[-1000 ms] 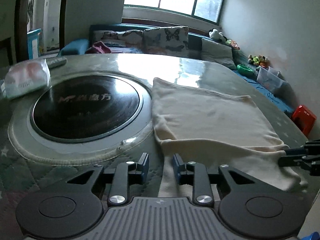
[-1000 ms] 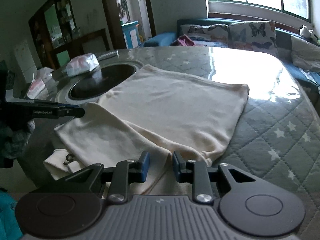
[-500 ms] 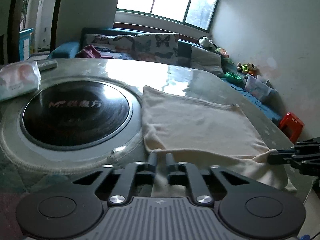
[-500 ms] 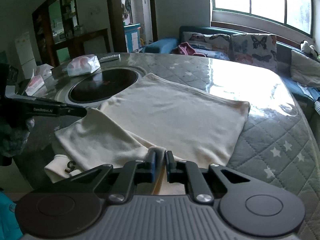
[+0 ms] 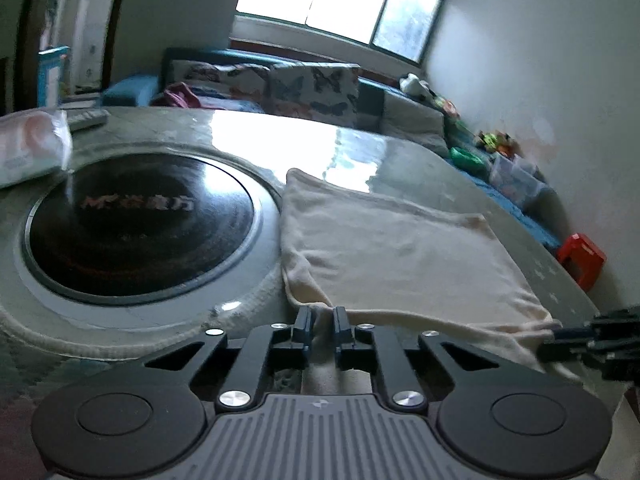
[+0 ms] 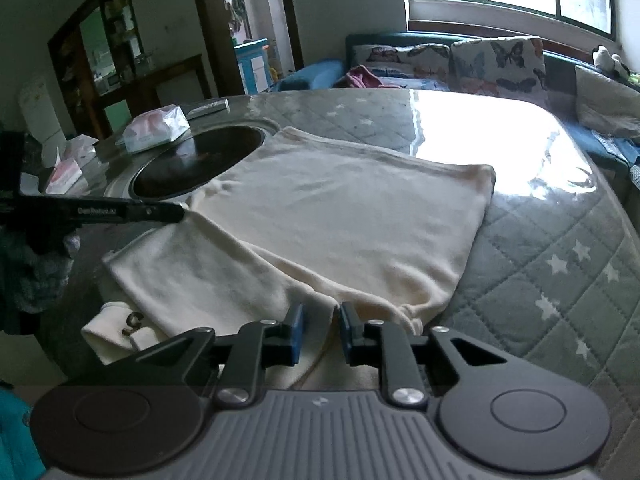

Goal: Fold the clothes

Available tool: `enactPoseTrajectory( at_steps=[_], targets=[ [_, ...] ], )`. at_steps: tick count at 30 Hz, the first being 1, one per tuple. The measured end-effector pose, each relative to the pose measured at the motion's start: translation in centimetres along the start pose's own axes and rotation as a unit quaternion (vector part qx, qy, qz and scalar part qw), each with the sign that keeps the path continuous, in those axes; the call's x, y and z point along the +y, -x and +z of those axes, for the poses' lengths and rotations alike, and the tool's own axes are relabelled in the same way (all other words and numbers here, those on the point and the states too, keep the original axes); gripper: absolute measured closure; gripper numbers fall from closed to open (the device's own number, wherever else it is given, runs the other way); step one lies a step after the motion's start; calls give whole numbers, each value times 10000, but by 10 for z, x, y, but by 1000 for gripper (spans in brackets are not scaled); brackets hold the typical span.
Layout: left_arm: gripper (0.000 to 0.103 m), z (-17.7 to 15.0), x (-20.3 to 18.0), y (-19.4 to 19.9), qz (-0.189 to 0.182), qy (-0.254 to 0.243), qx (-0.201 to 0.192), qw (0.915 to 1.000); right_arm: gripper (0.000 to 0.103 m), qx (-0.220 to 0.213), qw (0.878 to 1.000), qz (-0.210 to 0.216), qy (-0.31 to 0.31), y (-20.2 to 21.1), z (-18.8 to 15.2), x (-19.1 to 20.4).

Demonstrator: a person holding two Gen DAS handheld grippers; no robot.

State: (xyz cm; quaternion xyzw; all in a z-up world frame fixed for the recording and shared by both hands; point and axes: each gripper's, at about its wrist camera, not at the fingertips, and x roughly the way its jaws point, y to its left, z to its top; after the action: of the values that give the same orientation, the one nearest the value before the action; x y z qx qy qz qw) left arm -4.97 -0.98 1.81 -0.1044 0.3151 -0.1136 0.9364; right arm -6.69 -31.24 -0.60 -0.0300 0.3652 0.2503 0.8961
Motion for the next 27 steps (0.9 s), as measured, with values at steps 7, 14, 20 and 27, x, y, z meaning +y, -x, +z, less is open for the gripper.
enactPoseTrajectory(
  at_steps=[7,14,20,27],
  targets=[
    [92,-5,10,3,75,360,-68,9993,96,-181,9996,-187,104,-1,0,2],
    [88,6,8,10,244,186,-54,9995,93,-312,9991,-247,125,11,0,2],
    [89,5,-23,23,-467,-357,24,9983,93,-151,9979,256,569,14,5,23],
    [88,-23,-53,8,-811,-1025,497,9902,93,168,9966,305,743,4,-9,32]
  ],
)
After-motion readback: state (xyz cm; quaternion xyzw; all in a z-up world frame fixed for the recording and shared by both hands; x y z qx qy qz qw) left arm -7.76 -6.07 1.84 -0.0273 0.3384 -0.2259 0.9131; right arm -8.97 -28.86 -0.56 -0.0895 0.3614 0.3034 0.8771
